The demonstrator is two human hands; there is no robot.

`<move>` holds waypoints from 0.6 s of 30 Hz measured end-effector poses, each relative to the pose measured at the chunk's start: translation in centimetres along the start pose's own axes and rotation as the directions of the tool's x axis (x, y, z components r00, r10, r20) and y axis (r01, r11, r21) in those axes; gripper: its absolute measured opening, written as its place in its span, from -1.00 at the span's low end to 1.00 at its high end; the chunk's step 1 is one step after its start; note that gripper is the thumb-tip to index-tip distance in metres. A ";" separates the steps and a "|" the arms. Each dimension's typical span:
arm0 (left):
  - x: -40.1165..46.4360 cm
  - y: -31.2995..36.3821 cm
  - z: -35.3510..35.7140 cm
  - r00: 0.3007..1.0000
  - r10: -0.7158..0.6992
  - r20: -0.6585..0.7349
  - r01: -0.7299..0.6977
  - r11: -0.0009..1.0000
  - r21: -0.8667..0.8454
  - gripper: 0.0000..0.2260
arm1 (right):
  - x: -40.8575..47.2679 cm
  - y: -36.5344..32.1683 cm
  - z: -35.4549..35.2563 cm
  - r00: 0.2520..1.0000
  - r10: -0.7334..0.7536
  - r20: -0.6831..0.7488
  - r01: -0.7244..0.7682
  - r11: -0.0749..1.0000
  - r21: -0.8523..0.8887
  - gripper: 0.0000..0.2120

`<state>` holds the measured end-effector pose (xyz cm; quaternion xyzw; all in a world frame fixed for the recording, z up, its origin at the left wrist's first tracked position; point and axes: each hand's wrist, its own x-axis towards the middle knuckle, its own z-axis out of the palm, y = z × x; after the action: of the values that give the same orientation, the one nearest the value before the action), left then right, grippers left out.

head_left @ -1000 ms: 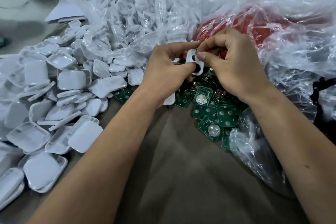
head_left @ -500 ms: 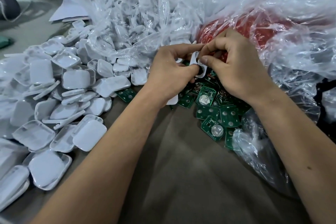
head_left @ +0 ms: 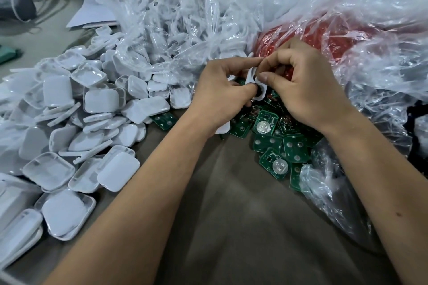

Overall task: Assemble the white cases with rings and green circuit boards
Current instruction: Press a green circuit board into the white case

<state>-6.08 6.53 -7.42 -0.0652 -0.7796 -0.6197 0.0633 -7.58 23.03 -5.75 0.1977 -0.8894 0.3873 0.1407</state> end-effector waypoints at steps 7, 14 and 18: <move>0.0 0.1 0.0 1.000 -0.023 0.008 0.024 0.997 -0.073 -0.61 | -0.2 0.1 0.5 0.999 -0.021 -0.034 0.022 1.000 0.007 -0.95; 0.1 0.2 0.0 0.995 -0.102 0.024 0.104 0.975 -0.194 -0.62 | -0.5 0.2 0.6 0.999 0.016 -0.027 -0.010 0.978 0.209 -0.99; 0.0 0.1 0.0 0.996 -0.086 0.033 0.091 0.976 -0.196 -0.63 | -0.3 0.6 0.6 0.997 0.056 -0.052 -0.039 0.960 0.276 -0.83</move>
<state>-6.03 6.56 -7.29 -0.0437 -0.7171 -0.6953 0.0194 -7.65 23.04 -6.69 0.1823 -0.8271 0.5157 0.1290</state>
